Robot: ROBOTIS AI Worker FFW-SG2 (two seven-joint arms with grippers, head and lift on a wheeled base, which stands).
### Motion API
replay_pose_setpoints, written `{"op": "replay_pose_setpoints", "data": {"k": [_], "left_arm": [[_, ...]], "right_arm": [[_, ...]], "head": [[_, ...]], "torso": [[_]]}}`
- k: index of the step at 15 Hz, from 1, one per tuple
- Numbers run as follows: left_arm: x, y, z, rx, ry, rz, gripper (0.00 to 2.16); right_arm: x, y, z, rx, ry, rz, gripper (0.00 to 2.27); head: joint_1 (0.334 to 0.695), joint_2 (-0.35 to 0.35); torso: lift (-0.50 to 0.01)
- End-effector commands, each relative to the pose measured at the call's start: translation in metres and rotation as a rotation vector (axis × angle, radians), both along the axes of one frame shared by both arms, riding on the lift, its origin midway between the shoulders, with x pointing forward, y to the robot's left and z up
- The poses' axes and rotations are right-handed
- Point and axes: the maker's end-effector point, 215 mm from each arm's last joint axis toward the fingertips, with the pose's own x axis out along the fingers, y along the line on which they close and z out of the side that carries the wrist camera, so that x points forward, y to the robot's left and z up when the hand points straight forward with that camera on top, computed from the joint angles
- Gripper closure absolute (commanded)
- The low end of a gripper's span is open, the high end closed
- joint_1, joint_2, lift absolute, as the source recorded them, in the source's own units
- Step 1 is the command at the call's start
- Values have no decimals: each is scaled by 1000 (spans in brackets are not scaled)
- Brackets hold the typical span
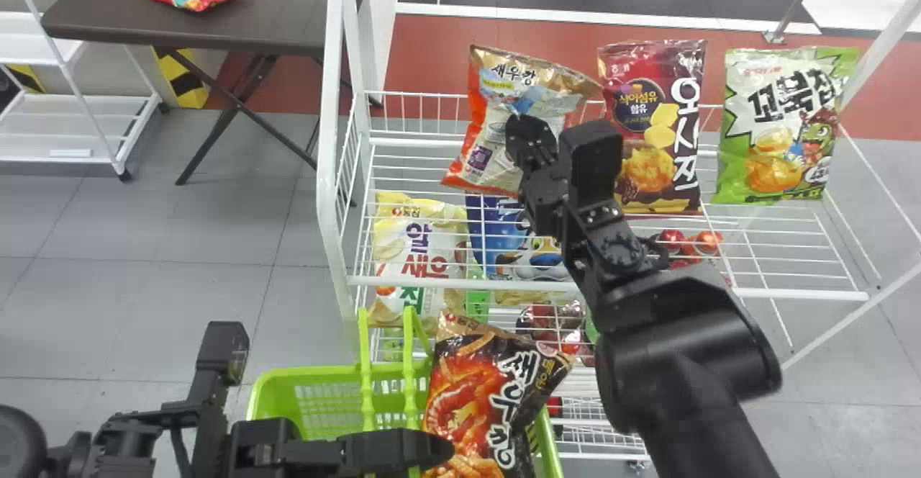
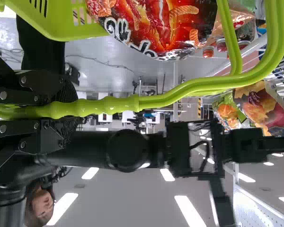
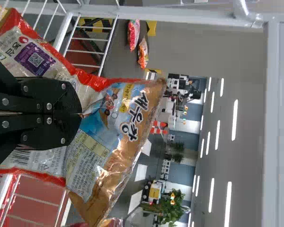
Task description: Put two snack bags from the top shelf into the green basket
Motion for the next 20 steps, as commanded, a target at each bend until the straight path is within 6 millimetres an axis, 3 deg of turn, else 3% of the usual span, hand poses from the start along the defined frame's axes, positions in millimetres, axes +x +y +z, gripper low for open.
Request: {"op": "replay_pose_setpoints", "data": {"k": [1,3,7,9,12,16,20], "left_arm": [[4,2,0,-5,4,0,2142],[8,4,2,-10,2,5,2142],[12,6,4,-17,-2,11,2142],[13,9,5,-24,0,23,2142],[12,8,7,-33,1,24,2142],[14,10,9,-34,-3,31,2142],[14,11,8,-33,-1,31,2142]], "right_arm": [[-38,-8,23,-8,-6,-24,2243],[-65,-16,40,-15,-4,-40,2243],[-125,-26,9,-7,227,-49,2243],[-150,-13,-15,-26,305,-1,2243],[-182,27,-50,5,393,102,2243],[-234,74,-85,66,528,209,2243],[-285,91,-122,94,725,259,2243]], "head": [[695,-50],[695,-58],[695,-82],[695,-90],[695,-60],[695,24],[695,110]], "torso": [[0],[0],[0],[0],[0],[0],[0]]}}
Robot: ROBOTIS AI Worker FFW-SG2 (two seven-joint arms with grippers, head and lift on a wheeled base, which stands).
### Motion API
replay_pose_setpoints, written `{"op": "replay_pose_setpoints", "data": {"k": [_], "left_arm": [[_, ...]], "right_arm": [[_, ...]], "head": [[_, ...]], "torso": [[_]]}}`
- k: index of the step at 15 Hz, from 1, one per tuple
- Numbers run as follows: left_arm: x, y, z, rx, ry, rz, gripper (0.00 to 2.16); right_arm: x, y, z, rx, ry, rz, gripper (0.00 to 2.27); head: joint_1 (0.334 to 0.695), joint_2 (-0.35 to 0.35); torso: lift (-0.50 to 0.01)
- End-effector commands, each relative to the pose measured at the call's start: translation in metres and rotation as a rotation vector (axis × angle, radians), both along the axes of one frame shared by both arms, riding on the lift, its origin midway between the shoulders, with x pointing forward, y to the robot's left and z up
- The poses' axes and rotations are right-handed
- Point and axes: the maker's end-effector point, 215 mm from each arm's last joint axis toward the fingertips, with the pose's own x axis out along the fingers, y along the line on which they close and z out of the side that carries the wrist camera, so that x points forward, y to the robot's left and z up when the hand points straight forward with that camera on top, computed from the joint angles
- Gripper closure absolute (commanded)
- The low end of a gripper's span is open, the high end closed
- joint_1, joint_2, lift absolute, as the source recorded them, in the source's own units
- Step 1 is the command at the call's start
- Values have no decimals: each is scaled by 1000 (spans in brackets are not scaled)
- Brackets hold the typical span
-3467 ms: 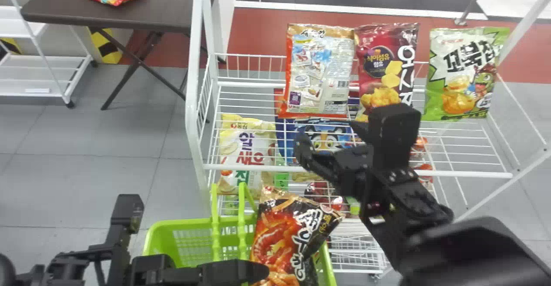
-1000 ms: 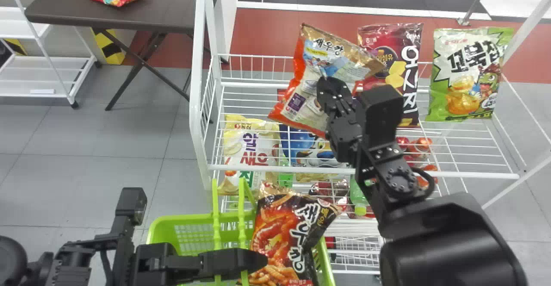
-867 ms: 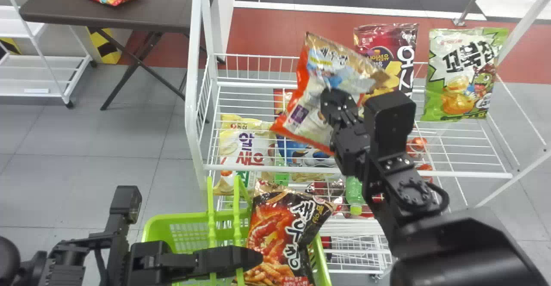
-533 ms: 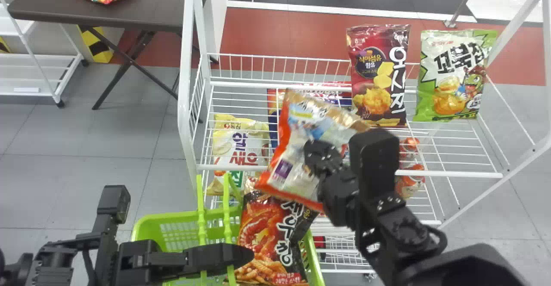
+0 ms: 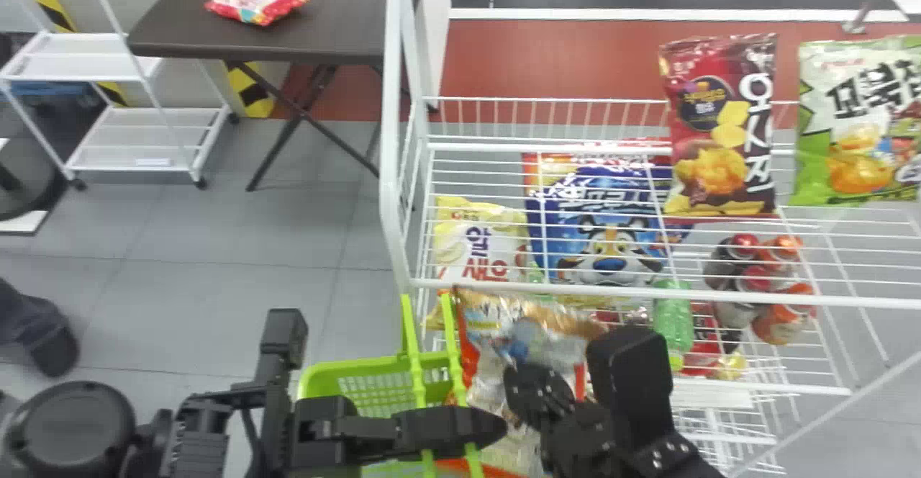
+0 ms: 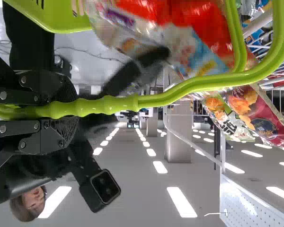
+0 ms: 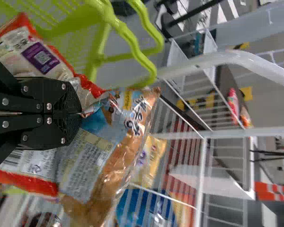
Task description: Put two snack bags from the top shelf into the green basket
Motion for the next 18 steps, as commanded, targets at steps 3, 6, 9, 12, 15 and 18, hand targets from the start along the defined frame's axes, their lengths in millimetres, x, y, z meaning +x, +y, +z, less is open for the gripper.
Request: {"op": "replay_pose_setpoints", "data": {"k": [3,6,9,12,15,18], "left_arm": [[-2,0,2,-8,1,-4,2142],[-2,0,2,-8,2,-4,2142],[-3,0,1,-8,5,-3,2142],[-3,2,1,-8,6,4,2142],[-3,2,0,-7,8,4,2142],[-4,1,-1,-4,10,1,2142]], "right_arm": [[-43,11,-38,1,167,62,2169],[-22,16,-12,88,71,61,-2],[14,1,28,173,-74,11,66],[52,-34,72,192,-286,-69,73],[73,-85,92,167,-450,-198,76],[63,-125,101,119,-592,-300,80]], "head": [[695,139],[695,175],[695,174],[695,122],[695,37],[695,-38]], "torso": [[0],[0],[0],[0],[0],[0]]}}
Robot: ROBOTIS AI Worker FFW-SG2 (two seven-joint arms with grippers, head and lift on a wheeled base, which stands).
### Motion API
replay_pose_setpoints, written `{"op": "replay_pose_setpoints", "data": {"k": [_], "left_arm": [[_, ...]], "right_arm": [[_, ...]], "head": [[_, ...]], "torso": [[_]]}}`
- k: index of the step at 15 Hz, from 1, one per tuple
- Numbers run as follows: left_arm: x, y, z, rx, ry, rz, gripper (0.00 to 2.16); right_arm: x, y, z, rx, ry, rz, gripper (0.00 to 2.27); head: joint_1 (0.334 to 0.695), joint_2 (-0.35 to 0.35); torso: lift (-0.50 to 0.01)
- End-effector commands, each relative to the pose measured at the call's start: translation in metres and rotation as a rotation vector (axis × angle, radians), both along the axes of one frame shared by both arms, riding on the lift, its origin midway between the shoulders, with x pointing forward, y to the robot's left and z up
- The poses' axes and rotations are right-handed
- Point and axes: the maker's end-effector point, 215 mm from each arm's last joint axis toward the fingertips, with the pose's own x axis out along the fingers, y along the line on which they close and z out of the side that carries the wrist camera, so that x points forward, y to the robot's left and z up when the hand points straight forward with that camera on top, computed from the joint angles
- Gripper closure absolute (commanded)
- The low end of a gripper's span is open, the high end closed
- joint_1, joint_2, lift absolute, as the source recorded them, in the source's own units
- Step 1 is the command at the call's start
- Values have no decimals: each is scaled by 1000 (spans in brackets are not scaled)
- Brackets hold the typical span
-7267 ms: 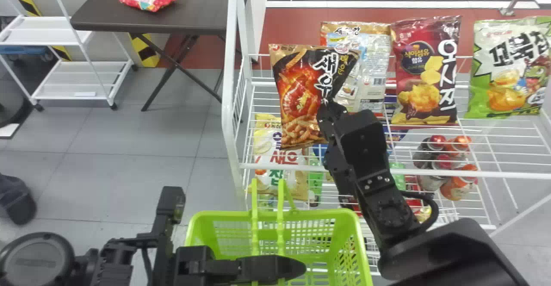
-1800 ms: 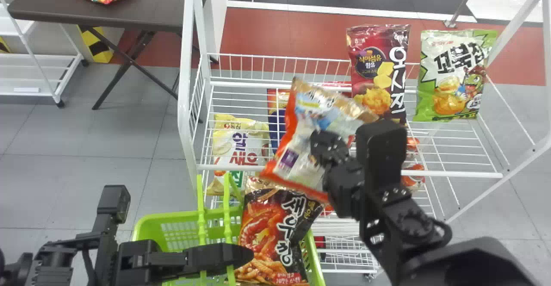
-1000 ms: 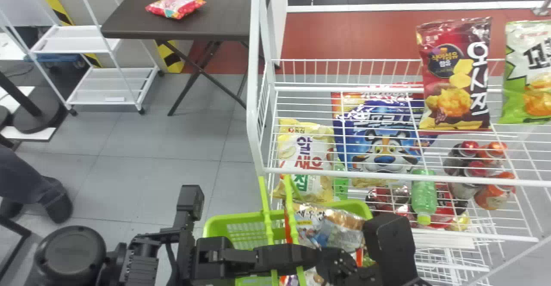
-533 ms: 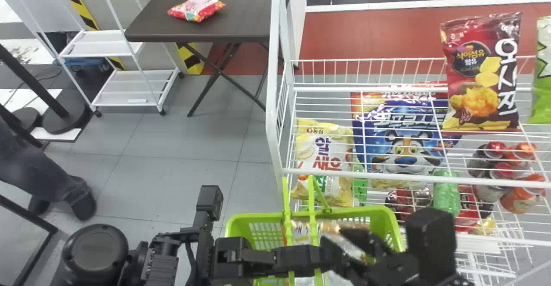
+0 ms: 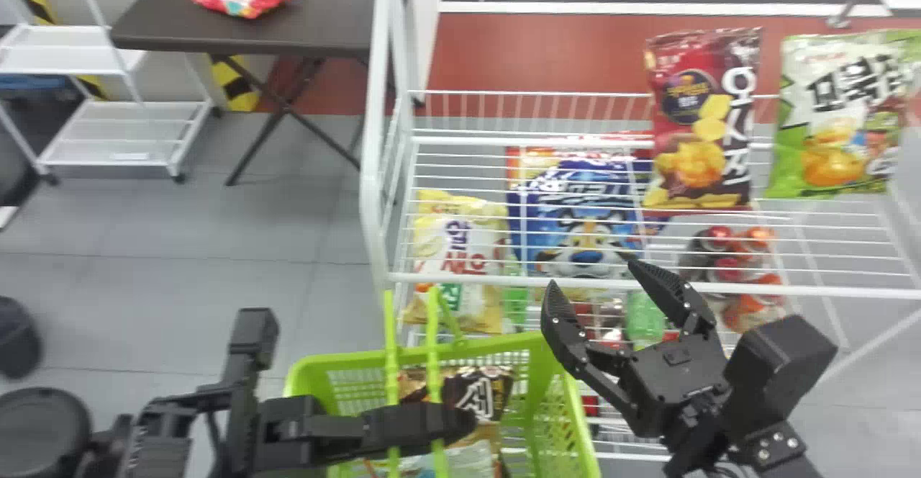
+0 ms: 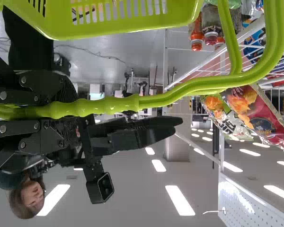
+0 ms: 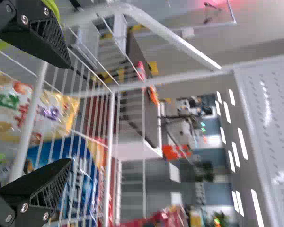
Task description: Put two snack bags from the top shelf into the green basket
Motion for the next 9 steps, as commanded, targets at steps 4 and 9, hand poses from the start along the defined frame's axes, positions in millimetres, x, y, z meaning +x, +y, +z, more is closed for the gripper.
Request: {"op": "replay_pose_setpoints", "data": {"k": [4,9], "left_arm": [[-3,-1,-1,3,4,-9,2142],[-6,-3,-2,7,5,-15,2142]], "right_arm": [[-28,-40,-13,-50,-92,-80,80],[-36,-54,-28,-67,-78,-100,80]], "head": [[695,-130],[695,-184]], "torso": [[0],[0]]}}
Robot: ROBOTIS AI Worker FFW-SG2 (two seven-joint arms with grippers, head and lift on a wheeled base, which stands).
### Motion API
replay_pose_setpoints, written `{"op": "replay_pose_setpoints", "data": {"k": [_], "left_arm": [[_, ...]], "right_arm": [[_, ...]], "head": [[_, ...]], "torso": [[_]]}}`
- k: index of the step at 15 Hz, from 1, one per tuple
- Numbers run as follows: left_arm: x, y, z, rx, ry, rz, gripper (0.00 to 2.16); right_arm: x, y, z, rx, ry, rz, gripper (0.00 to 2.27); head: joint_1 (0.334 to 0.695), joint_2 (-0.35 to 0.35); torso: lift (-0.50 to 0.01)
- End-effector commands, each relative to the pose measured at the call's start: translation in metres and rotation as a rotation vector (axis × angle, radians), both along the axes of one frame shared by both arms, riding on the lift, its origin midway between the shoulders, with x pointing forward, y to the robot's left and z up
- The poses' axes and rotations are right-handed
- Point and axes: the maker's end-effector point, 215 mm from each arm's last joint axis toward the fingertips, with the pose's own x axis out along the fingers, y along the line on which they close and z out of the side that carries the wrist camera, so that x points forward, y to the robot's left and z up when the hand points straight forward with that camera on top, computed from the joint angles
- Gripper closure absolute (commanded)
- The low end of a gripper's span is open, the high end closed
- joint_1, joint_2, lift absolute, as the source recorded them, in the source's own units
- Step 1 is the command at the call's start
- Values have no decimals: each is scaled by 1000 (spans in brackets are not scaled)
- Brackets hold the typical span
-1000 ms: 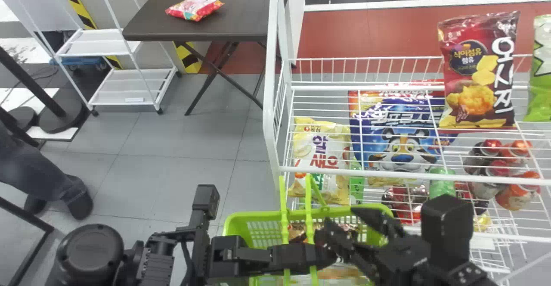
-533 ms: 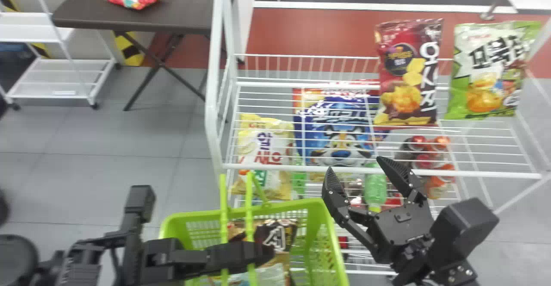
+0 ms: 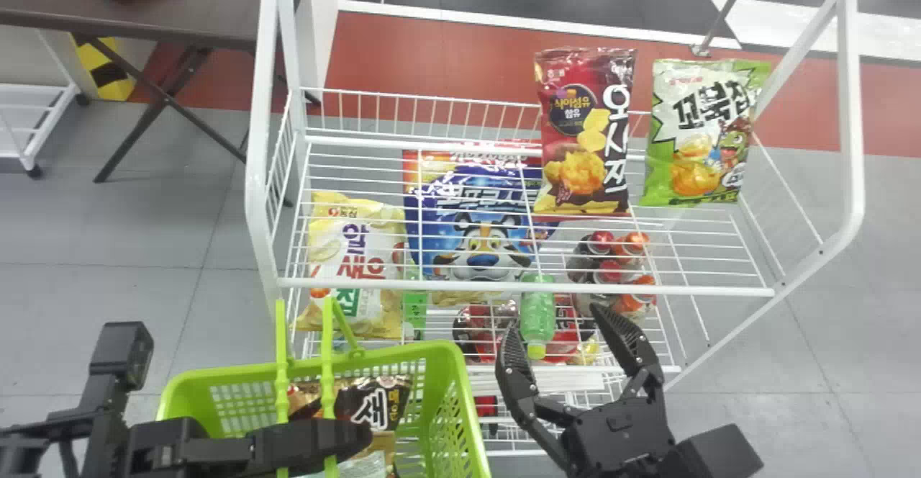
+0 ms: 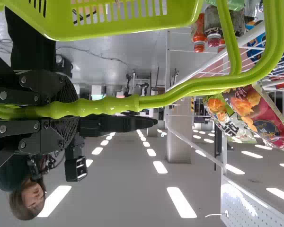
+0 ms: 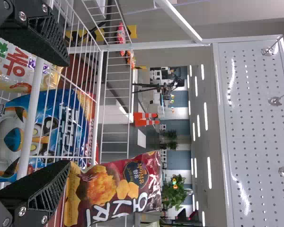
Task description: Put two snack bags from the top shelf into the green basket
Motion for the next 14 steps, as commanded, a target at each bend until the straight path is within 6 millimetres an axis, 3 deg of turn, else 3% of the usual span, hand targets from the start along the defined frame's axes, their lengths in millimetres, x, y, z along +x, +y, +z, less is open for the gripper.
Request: {"op": "replay_pose_setpoints", "data": {"k": [1,5,14], "left_arm": [[-3,-1,-1,0,4,-5,2142],[-3,-1,0,0,3,-6,2142],[-1,-3,1,-3,0,-4,2142]], "right_arm": [[-1,-11,-6,-2,15,-18,80],[-2,-21,-8,-6,20,-35,80],[-3,-23,-8,-6,20,-38,80]], "head": [[695,-193],[695,-221],[695,-243]], "torso": [[0],[0],[0]]}}
